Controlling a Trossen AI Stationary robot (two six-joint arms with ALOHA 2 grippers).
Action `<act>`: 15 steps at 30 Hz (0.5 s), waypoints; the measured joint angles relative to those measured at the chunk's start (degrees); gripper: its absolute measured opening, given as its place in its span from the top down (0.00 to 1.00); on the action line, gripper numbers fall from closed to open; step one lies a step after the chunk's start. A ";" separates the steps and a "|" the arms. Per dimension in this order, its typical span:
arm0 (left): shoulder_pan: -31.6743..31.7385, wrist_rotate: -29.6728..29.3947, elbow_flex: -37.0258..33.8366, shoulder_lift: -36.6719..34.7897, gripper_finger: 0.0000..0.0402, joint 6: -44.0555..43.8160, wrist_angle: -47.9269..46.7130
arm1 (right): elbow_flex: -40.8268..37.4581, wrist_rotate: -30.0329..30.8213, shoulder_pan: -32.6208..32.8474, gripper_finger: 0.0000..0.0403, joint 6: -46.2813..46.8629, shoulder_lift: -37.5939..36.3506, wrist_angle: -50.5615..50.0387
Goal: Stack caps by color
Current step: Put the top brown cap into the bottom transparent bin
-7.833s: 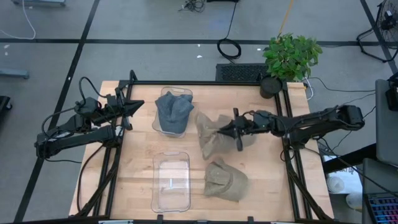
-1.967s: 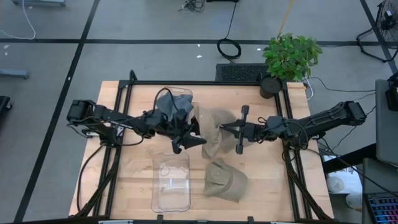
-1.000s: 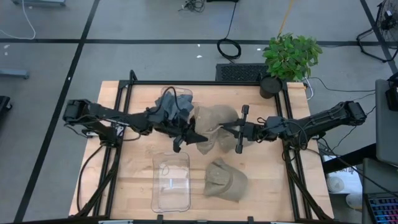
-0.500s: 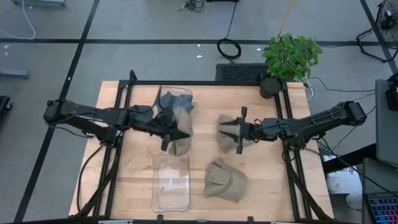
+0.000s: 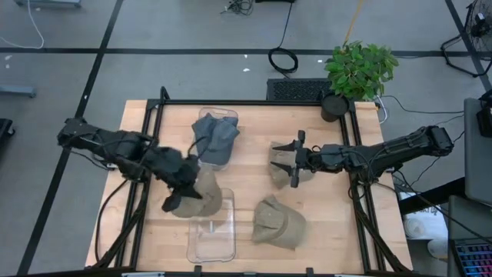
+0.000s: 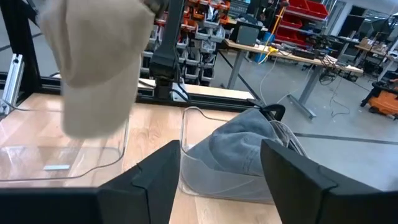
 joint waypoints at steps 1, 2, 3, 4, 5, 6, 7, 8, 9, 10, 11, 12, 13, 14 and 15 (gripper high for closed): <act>-1.92 -3.74 0.71 -0.10 0.96 1.01 -0.96 | 0.00 0.00 -0.08 0.47 -0.04 -0.02 0.04; -3.58 -6.33 1.13 -0.12 0.96 2.52 -1.04 | 0.00 -0.02 -0.25 0.48 -0.04 -0.02 0.17; -5.24 -9.18 1.42 -0.04 0.96 4.36 -0.99 | 0.00 -0.02 -0.33 0.48 -0.04 -0.01 0.19; -6.82 -11.50 1.70 0.48 0.96 5.65 -1.31 | 0.00 -0.02 -0.49 0.48 -0.06 0.00 0.15; -8.15 -13.31 1.99 1.05 0.96 6.12 -2.09 | 0.00 -0.02 -0.72 0.49 -0.13 -0.02 0.17; -9.37 -14.54 2.15 1.75 0.96 6.12 -2.83 | 0.00 -0.02 -0.97 0.49 -0.13 0.00 0.17; -10.27 -15.23 2.33 2.63 0.96 5.50 -3.19 | -0.14 -0.02 -1.16 0.49 -0.13 -0.01 0.40; -10.94 -15.61 2.58 3.76 0.96 4.53 -3.12 | -0.48 -0.02 -1.43 0.49 -0.14 -0.02 1.00; -11.38 -15.55 2.87 5.20 0.96 3.40 -2.97 | -0.81 -0.03 -1.79 0.49 -0.15 -0.02 1.18; -11.58 -14.87 3.16 6.70 0.96 2.22 -3.08 | -1.12 -0.05 -2.12 0.49 -0.05 -0.02 1.26; -11.75 -13.52 3.53 8.35 0.96 1.07 -3.36 | -1.40 -0.02 -2.41 0.49 0.13 -0.02 1.28; -11.83 -11.96 4.10 10.09 0.96 0.07 -3.92 | -1.55 -0.02 -2.70 0.49 0.47 0.00 1.27; -11.83 -10.52 5.13 11.92 0.96 -0.79 -4.71 | -1.65 -0.03 -3.00 0.49 0.96 0.00 1.39; -11.83 -9.35 6.66 13.79 0.96 -1.43 -5.86 | -1.72 -0.04 -3.27 0.49 1.51 0.00 1.43; -11.84 -8.57 8.58 15.76 0.96 -1.97 -7.68 | -1.77 -0.03 -3.43 0.49 1.97 0.00 1.53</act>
